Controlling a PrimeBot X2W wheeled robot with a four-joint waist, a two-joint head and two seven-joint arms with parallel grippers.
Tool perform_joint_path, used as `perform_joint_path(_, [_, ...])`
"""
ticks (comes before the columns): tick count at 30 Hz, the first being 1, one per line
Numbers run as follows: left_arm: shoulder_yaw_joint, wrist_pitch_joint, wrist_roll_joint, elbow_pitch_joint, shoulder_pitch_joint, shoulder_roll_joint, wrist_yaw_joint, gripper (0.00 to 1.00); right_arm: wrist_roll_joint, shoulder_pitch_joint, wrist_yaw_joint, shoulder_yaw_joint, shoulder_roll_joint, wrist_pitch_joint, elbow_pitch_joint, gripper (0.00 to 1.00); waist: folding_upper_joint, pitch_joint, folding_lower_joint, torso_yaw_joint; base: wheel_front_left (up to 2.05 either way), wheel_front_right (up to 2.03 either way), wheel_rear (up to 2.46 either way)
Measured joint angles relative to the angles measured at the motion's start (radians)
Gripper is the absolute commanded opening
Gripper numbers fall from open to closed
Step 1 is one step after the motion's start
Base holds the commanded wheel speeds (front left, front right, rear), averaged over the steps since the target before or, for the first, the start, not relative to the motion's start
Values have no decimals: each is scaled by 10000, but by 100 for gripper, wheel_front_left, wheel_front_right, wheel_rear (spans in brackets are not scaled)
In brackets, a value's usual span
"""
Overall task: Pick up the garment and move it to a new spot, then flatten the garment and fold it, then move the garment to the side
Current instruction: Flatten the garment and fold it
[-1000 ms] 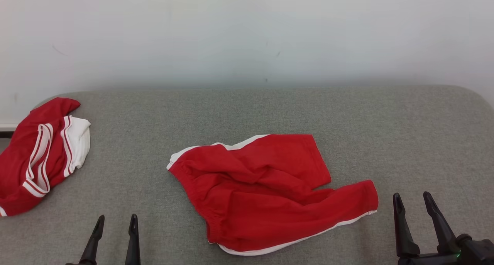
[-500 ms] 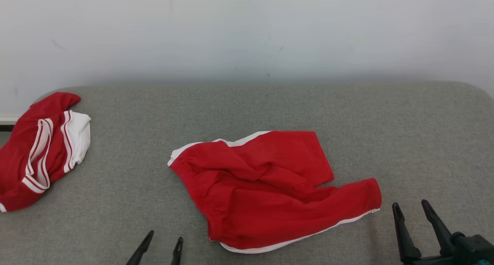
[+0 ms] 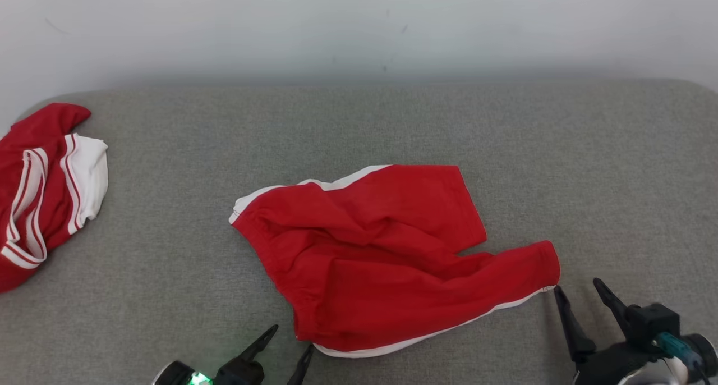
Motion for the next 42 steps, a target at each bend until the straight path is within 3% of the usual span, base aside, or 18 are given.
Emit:
perform_joint_path(12, [-1499, 0, -589, 999, -1484, 157, 0, 100, 608, -1558, 0, 1524, 2, 0, 1751, 100, 0, 723, 0, -164, 0, 0, 0])
perform_joint_path(13, [-1613, 0, -635, 1043, -1565, 155, 0, 67, 694, -1663, 0, 1655, 4, -2, 1858, 100, 0, 765, 1, -152, 0, 0, 0])
perform_joint_path(14, [-1697, 0, -681, 1078, -1645, 153, 0, 47, 813, -1777, 0, 1787, 6, -6, 1941, 96, 0, 802, 0, -137, 0, 0, 0])
perform_joint_path(15, [-1747, 0, -704, 1060, -1730, 153, 0, 30, 899, -1871, 0, 1904, 6, -8, 1998, 47, 0, 839, 0, -123, 0, 0, 0])
perform_joint_path(16, [-1743, 0, -792, 1026, -1796, 134, 0, 0, 1022, -1981, 0, 2019, 10, -15, 2071, 0, 0, 871, 0, -108, 0, 0, 0])
perform_joint_path(23, [-1367, 0, -1018, 454, -1677, 67, 0, 0, 1672, -1963, 0, 2610, -128, -10, 1795, 0, 0, 779, 1, -13, 0, 0, 0])
perform_joint_path(28, [-307, 0, -980, -792, -407, 96, 0, 0, 1900, -582, 0, 2491, -401, 0, 33, 0, 0, 376, 0, -16, 0, 0, 0])
perform_joint_path(32, [-15, 0, -832, -1503, 39, 194, 0, 0, 1916, 2, 0, 2318, -470, -2, -1070, 0, 0, 114, -1, -90, 0, 0, 0])
perform_joint_path(37, [-59, 0, -704, -2261, -185, 698, 0, 0, 1921, -185, 0, 2451, -650, 21, -1971, 0, -1, -80, -2, -313, 0, 0, 0])
perform_joint_path(42, [-468, 111, -1026, -2573, -1843, 1490, 0, 0, 2265, -1430, 0, 2334, -928, 479, -2518, 0, 0, -9, -2, -473, 0, 0, 0])
